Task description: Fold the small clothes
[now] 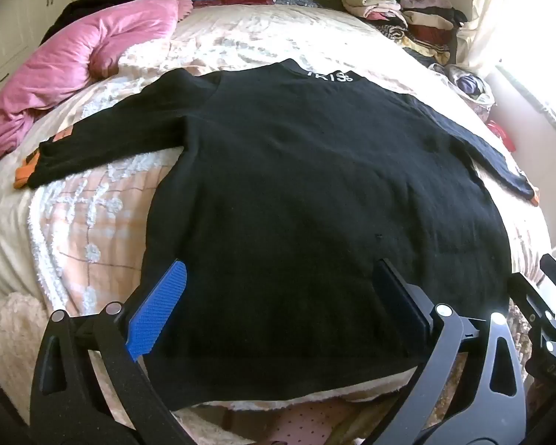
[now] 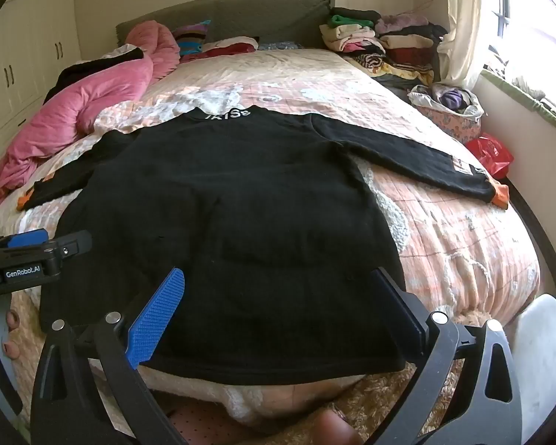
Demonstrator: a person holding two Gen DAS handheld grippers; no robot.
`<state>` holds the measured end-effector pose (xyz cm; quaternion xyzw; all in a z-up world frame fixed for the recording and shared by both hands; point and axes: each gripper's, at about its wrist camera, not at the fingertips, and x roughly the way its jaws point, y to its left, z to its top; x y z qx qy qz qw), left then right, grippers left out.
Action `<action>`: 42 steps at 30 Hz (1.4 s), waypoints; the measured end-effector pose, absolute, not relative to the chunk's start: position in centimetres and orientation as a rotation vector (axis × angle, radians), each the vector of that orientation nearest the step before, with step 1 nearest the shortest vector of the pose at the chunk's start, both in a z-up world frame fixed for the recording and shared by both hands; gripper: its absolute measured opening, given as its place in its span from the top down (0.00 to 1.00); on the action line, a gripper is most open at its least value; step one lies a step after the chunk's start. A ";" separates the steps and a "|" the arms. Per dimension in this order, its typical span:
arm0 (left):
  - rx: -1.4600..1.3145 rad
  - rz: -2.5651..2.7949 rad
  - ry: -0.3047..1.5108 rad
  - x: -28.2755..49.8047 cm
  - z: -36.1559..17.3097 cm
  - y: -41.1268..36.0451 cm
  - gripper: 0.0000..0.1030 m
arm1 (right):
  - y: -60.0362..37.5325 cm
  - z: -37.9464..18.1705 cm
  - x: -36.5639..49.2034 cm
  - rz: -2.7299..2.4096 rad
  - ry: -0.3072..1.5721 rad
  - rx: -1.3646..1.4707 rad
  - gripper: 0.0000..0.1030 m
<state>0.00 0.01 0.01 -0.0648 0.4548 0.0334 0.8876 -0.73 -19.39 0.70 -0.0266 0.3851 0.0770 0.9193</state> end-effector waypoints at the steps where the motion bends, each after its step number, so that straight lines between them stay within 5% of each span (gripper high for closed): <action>1: -0.134 0.069 0.946 0.0 0.0 0.0 0.09 | -19.4 0.7 -0.7 0.158 0.792 -0.054 0.04; 42: -0.132 0.069 0.939 0.0 0.0 0.0 0.09 | -19.5 0.5 -0.8 0.158 0.789 -0.055 0.04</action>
